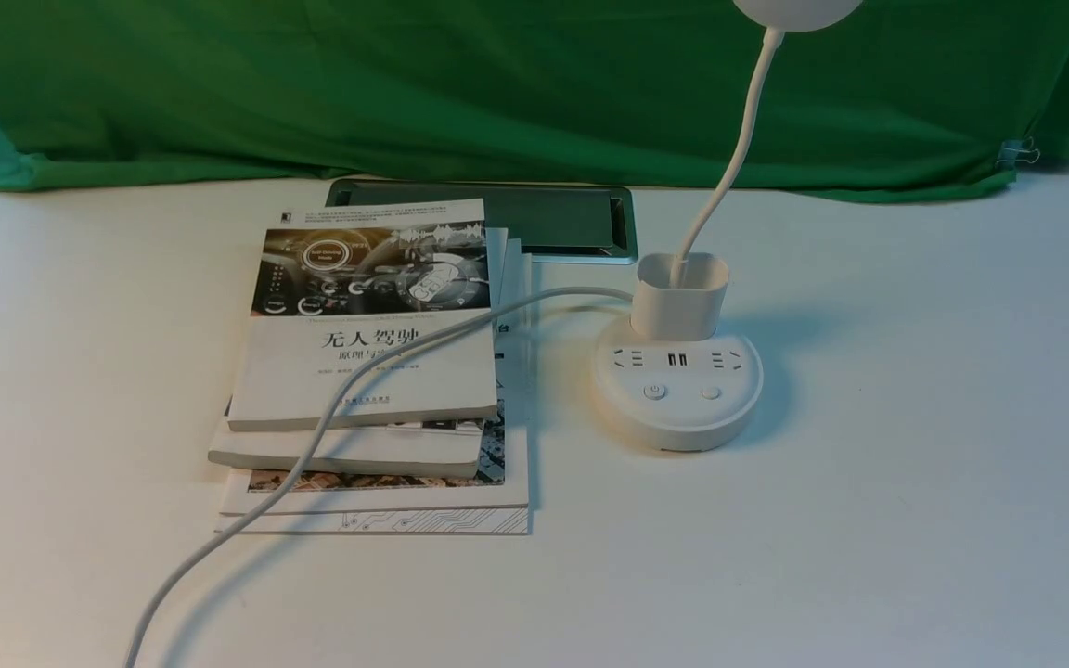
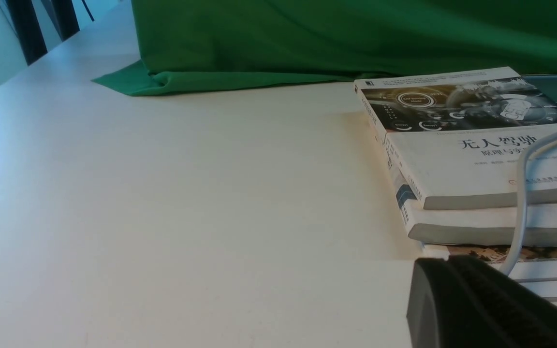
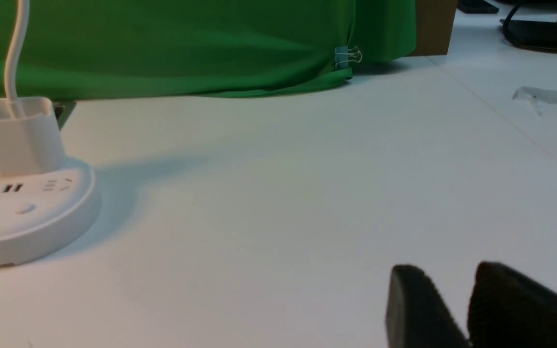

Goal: Turn on the desk lamp on the white desktop with your hand.
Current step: 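Press the button on the base of the white desk lamp with the right gripper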

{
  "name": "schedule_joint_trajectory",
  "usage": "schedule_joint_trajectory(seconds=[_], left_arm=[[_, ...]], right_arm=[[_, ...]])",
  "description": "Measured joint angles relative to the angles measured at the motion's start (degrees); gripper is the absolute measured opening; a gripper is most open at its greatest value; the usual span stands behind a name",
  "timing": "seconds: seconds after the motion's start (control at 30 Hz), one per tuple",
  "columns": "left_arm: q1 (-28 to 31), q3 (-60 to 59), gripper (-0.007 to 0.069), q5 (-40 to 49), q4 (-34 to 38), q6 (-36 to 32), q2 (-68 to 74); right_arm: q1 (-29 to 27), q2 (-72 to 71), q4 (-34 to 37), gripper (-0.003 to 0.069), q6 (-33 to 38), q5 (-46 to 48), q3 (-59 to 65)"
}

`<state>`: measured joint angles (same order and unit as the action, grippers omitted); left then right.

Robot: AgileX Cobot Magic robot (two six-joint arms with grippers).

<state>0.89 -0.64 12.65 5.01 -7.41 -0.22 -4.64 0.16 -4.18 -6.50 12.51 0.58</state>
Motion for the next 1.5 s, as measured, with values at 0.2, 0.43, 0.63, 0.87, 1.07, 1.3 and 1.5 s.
schedule_joint_trajectory(seconds=[0.2, 0.43, 0.63, 0.87, 1.07, 1.3, 1.5], left_arm=[[0.0, 0.0, 0.0021, 0.0, 0.0, 0.0, 0.0], [0.0, 0.0, 0.0021, 0.0, 0.0, 0.0, 0.0], [0.0, 0.0, 0.0021, 0.0, -0.17, 0.0, 0.0], [0.0, 0.0, 0.0021, 0.0, -0.18, 0.0, 0.0], [0.0, 0.0, 0.0021, 0.0, -0.18, 0.0, 0.0], [0.0, 0.0, 0.0021, 0.0, -0.18, 0.0, 0.0], [0.0, 0.0, 0.0021, 0.0, -0.18, 0.0, 0.0]], right_arm=[[0.0, 0.0, 2.35, 0.0238, -9.91, 0.0, 0.0], [0.0, 0.0, 17.83, 0.0238, -49.59, 0.0, 0.0], [0.0, 0.0, 16.27, 0.0238, -48.62, -0.14, 0.0], [0.77, -0.05, 15.76, 0.0236, -32.47, -4.67, -0.16], [7.37, 5.99, 15.55, 0.0074, -6.96, -3.16, -13.29], [12.76, 27.09, 14.39, 0.0028, 22.09, 11.67, -39.81], [13.27, 45.51, 14.39, 0.0027, 30.29, 29.64, -57.6]])
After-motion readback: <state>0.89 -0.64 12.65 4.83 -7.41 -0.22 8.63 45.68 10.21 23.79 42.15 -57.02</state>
